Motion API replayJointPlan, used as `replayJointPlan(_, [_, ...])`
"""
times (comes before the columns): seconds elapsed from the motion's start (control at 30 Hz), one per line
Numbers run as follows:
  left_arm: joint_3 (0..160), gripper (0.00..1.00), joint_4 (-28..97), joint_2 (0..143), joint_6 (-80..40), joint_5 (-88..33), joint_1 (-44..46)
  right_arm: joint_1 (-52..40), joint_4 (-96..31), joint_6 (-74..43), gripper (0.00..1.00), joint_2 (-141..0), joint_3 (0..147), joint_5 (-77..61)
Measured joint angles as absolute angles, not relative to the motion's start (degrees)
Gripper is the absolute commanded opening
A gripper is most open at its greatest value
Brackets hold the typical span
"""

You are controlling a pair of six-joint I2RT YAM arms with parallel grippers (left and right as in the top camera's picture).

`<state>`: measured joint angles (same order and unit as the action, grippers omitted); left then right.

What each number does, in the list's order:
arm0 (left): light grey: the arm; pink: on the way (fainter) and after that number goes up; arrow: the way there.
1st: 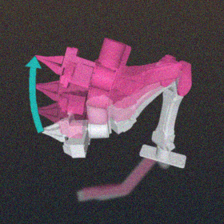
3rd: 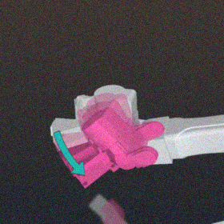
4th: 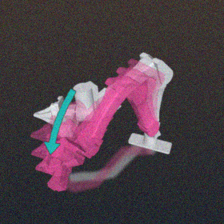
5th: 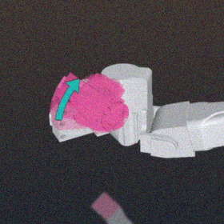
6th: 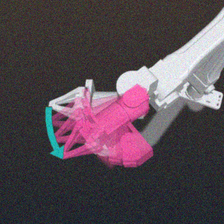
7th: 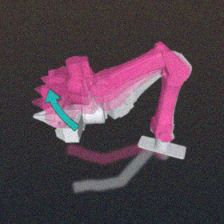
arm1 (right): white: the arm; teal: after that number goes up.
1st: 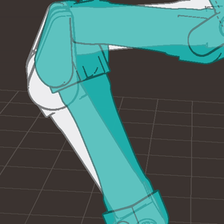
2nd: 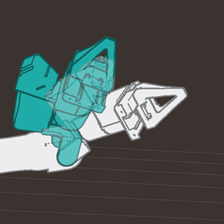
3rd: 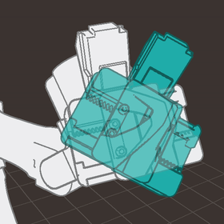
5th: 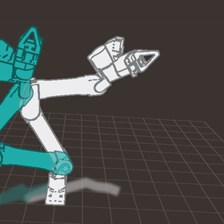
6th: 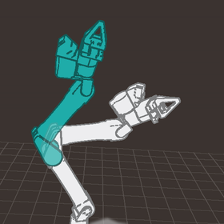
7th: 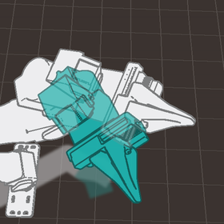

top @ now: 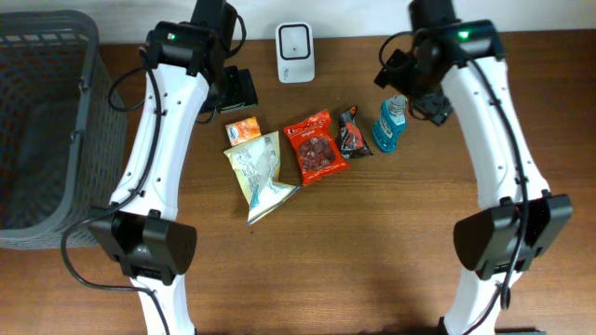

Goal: Scan the item barcode
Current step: 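Close the right gripper around the blue Listerine bottle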

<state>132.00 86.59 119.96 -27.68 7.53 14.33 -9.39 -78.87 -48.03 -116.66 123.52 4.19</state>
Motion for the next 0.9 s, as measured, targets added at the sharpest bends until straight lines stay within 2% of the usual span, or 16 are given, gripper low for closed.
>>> replayJointPlan(0.07, [132.0,0.99,86.6,120.0,-27.7,7.5,14.3,-10.7,-78.3,-52.6,0.97,-117.4,123.5,7.9])
replayJointPlan(0.17, [132.0,0.99,86.6,120.0,-27.7,7.5,14.3,-10.9,-77.8,-55.7,0.87,-120.4,123.5,10.3])
replayJointPlan(0.27, [132.0,0.99,86.6,120.0,-27.7,7.5,14.3,-10.9,-76.9,-56.6,0.76,-123.9,123.3,10.7])
replayJointPlan(0.4, [132.0,0.99,86.6,120.0,-27.7,7.5,14.3,-10.9,-75.8,-56.8,0.70,-125.2,123.2,10.9])
replayJointPlan(0.47, [132.0,0.99,86.6,120.0,-27.7,7.5,14.3,-10.9,-75.5,-56.9,0.63,-125.2,123.2,11.1])
replayJointPlan(0.53, [132.0,0.99,86.6,120.0,-27.7,7.5,14.3,-10.9,-75.4,-56.5,0.62,-125.2,123.2,11.1])
replayJointPlan(0.7, [132.0,0.99,86.6,120.0,-27.7,7.6,14.3,-10.9,-75.7,-55.0,0.50,-125.2,123.2,11.2])
replayJointPlan(0.9, [132.0,0.99,86.6,120.0,-27.7,7.5,14.3,-10.9,-75.9,-54.6,0.50,-125.2,123.2,10.7])
